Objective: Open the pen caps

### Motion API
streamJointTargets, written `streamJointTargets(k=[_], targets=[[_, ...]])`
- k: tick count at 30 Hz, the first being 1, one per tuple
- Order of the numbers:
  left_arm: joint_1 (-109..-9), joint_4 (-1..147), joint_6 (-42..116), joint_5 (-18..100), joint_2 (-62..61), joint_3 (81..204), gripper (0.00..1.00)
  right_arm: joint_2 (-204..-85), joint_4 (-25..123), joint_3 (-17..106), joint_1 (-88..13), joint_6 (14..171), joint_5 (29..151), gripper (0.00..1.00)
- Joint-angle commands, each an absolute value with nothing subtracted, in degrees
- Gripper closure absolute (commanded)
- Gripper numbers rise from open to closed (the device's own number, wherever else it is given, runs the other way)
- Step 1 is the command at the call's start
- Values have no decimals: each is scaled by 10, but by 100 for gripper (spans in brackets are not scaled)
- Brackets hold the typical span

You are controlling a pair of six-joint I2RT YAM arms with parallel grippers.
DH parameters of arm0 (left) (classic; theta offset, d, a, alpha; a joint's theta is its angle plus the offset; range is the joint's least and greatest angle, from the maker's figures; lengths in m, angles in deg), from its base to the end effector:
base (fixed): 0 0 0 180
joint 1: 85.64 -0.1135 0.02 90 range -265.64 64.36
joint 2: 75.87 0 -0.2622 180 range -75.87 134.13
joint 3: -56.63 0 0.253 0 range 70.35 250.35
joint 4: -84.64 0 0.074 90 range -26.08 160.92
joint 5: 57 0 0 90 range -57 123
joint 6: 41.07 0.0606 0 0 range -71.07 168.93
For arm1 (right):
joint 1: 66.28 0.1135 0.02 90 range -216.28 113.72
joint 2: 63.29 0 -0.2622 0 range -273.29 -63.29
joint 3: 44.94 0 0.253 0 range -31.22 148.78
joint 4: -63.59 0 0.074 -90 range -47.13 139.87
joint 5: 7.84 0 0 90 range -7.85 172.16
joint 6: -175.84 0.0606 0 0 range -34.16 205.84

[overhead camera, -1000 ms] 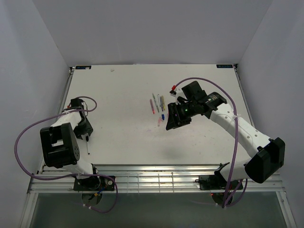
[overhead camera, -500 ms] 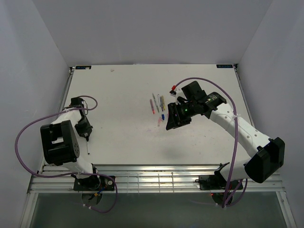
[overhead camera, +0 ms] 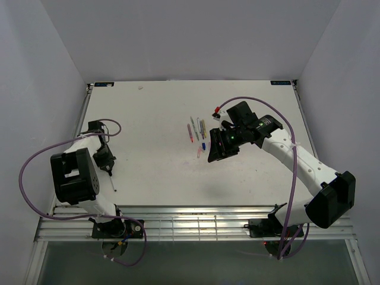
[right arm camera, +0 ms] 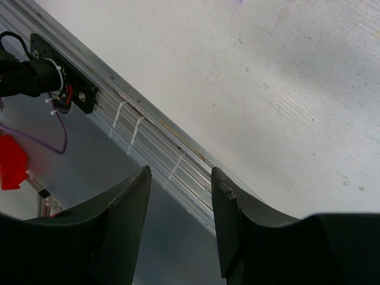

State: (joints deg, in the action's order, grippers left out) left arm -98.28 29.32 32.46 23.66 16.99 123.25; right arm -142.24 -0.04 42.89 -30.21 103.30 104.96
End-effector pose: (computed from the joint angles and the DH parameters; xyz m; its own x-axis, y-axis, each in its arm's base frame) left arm 0.2707 0.0708 0.1312 -0.8578 -0.4791 -0.1863 -0.5030 0.8570 0.1123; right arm 0.2243 0.1925 0.3038 -0.8468 -0.2746 -0.4556 -0.4922 0.7295 0.4750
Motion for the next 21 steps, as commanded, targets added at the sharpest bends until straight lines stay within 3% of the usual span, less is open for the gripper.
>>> streamJointTargets(k=[1,4,12,21], targets=[[-985,298,297,286,197,1236,82,-1419,7,435,-300,1023,1047,49],[-985,301,275,306,198,1238,81,-1419,6,437,-300,1023,1047,49],[-984,324,250,329,165,1216,54,-1421,5,446,-300,1025,1052,49],[-983,326,246,351,139,1189,51,-1415,6,438,-300,1026,1056,49]])
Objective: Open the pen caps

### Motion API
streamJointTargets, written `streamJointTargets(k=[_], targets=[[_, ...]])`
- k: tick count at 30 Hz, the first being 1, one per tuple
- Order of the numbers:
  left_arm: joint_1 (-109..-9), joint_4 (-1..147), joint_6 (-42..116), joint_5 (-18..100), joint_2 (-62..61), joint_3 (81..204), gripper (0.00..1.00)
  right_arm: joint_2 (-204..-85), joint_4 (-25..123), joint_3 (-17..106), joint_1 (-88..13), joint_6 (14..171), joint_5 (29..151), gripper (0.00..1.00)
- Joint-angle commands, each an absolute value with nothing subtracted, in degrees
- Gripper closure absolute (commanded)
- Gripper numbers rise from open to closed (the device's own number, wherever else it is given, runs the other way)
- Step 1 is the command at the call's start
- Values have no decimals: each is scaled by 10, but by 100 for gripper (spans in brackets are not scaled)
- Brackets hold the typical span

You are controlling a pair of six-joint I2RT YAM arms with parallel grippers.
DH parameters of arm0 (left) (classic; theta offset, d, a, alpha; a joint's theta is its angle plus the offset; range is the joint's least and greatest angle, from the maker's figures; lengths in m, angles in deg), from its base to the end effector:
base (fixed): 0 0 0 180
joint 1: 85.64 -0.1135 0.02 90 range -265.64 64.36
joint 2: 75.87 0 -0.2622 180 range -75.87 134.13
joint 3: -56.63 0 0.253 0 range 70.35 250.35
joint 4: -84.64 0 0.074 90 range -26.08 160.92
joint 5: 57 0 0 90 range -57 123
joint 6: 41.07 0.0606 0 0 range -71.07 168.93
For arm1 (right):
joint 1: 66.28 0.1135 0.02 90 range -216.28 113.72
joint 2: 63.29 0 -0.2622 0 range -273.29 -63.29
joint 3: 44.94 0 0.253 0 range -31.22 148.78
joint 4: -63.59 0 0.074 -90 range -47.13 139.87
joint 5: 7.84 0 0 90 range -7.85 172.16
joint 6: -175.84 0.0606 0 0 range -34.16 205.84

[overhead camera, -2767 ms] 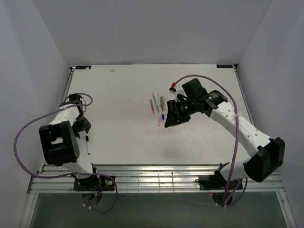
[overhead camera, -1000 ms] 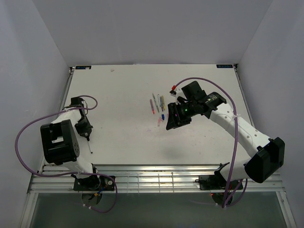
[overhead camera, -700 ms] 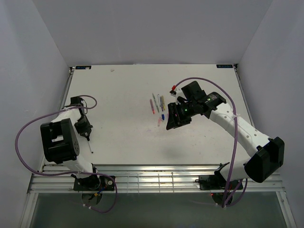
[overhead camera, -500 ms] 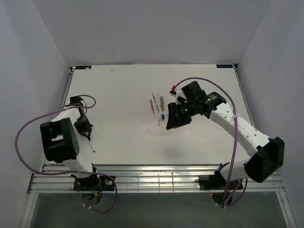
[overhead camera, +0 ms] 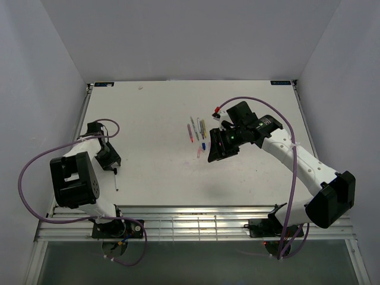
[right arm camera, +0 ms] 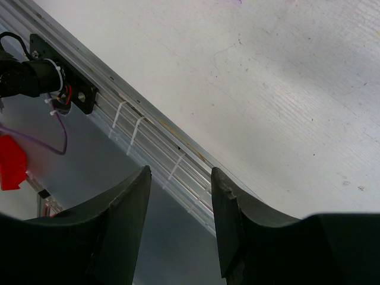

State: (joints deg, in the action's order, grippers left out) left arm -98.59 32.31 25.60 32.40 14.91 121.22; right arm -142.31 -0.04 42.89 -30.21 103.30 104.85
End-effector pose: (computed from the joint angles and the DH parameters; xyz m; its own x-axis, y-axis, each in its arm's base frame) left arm 0.2702 0.0628 0.1321 -0.7874 -0.5874 -0.1868 -0.5859 0.8074 -0.0694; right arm 0.2246 0.1925 0.3035 -0.8471 -0.2746 -0.4550 -0.4913 0.7309 0.4736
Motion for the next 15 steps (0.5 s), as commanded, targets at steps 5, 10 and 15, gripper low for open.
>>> streamJointTargets(k=[5,10,15], targets=[[-979,317,242,342,126,1193,51,-1412,7,436,-299,1027,1058,49],[-979,299,239,334,132,1208,51,-1409,9,437,-300,1027,1057,49],[-973,257,267,299,158,1241,50,-1405,11,431,-300,1027,1055,49]])
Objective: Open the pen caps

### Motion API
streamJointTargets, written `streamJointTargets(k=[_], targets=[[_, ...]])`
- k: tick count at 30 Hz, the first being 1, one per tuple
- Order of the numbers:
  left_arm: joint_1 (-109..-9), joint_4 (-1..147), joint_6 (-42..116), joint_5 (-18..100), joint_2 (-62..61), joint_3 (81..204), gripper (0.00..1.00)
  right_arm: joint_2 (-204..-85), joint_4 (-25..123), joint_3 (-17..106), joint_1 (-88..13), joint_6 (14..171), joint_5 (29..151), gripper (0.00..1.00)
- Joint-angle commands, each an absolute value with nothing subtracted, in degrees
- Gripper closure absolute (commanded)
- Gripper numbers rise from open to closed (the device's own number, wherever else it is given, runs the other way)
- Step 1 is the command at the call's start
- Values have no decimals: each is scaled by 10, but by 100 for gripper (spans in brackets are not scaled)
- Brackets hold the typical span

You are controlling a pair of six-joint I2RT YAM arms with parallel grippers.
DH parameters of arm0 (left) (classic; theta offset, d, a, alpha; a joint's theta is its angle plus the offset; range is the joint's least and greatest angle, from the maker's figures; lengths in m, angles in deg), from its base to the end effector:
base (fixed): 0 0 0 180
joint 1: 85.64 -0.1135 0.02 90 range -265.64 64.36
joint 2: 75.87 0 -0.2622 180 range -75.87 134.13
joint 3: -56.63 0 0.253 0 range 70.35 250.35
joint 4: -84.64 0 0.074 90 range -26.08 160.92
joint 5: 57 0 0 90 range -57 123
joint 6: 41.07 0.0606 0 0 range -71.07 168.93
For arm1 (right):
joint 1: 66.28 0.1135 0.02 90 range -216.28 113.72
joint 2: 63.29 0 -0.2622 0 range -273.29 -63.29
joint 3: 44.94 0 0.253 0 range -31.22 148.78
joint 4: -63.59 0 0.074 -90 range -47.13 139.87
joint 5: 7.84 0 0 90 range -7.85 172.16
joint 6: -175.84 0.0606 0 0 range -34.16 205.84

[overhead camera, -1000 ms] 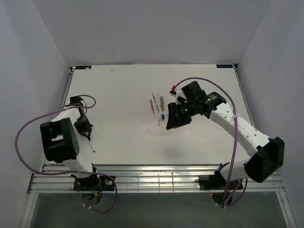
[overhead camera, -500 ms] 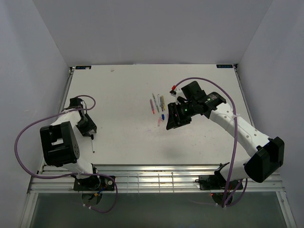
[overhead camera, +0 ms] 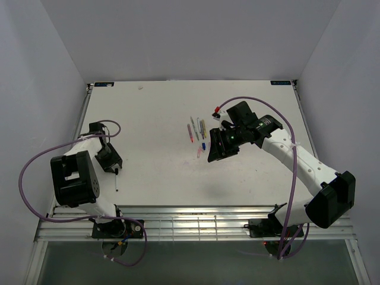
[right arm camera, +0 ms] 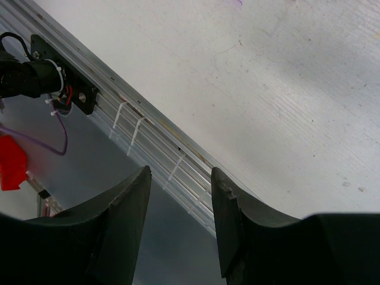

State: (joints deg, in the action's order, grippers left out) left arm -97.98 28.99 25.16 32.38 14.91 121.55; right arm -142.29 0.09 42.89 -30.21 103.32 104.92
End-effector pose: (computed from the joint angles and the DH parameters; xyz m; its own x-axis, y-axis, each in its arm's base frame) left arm 0.2647 0.0586 0.1322 -0.7975 -0.5870 -0.1394 -0.5864 0.8085 -0.0497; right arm 0.2247 0.1927 0.3038 -0.8464 -0.2738 -0.4568 -0.4923 0.7296 0.4747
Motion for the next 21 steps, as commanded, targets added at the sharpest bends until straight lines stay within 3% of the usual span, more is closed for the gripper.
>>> streamJointTargets(k=[1,9,21], targets=[[-971,244,271,291,166,1246,50,-1405,11,430,-299,1027,1055,49],[-970,265,367,213,139,1238,50,-1406,11,430,-299,1025,1058,49],[-969,293,381,255,148,1223,51,-1407,11,426,-300,1026,1056,49]])
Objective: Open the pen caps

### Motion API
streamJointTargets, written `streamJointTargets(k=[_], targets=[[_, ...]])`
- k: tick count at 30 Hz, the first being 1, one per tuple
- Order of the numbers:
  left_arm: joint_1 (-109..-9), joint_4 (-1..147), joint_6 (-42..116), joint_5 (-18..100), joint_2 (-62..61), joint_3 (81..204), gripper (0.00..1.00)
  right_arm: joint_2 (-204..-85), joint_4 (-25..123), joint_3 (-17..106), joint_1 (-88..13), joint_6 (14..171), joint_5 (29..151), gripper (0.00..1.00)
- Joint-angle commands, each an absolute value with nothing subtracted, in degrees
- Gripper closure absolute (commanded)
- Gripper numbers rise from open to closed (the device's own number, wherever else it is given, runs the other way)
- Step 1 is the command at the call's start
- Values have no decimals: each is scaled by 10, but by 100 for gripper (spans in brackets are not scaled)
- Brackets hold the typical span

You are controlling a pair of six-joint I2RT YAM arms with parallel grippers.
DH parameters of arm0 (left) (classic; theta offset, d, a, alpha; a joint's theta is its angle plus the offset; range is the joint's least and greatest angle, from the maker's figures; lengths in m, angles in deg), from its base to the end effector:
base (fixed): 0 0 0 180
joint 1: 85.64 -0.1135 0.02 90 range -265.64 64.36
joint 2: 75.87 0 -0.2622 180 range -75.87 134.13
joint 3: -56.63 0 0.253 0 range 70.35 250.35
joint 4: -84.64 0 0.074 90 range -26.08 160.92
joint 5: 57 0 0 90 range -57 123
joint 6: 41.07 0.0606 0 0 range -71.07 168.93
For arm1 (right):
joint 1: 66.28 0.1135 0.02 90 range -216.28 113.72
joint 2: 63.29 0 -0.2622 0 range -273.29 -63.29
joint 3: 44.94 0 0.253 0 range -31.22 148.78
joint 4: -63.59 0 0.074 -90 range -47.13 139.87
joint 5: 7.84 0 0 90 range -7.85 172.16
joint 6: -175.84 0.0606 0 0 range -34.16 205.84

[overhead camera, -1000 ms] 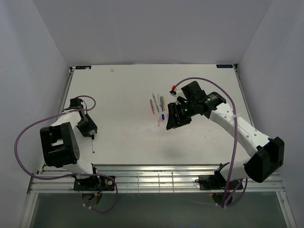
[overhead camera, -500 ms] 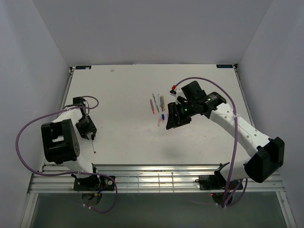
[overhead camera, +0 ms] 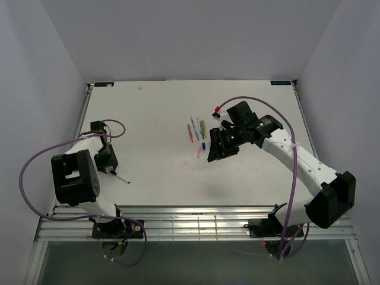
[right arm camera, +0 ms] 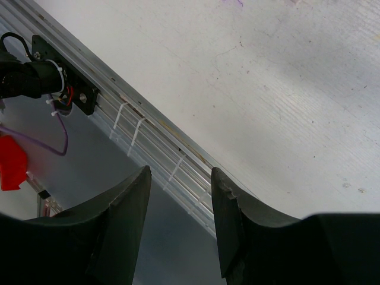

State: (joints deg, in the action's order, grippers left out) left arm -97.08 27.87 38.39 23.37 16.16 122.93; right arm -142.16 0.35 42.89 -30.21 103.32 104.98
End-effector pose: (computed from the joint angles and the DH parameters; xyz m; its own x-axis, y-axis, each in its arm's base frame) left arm 0.2672 0.0644 0.1331 -0.9157 -0.3693 -0.1587 -0.3910 0.9098 0.1392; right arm 0.2247 0.1928 0.3047 -0.8439 -0.2722 -0.4623 -0.4951 0.7270 0.4757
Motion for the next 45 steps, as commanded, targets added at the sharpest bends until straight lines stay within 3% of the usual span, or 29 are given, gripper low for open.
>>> streamJointTargets(k=[1,12,22,25,30,36,40,45], targets=[[-969,288,375,261,147,1223,50,-1407,11,426,-300,1026,1055,49],[-964,221,263,249,163,1259,48,-1405,14,424,-299,1026,1054,49],[-964,252,226,246,176,1238,54,-1394,12,412,-299,1025,1050,49],[-964,262,223,249,185,1233,59,-1392,12,411,-300,1025,1050,49],[-964,266,220,254,188,1229,82,-1390,11,411,-300,1026,1041,49],[-964,257,221,281,162,1240,88,-1409,9,448,-301,1027,1035,48],[-964,237,217,353,146,1270,93,-1453,-5,511,-305,1025,1061,48],[-951,313,170,598,80,1260,100,-1507,-4,556,-306,1042,1134,48]])
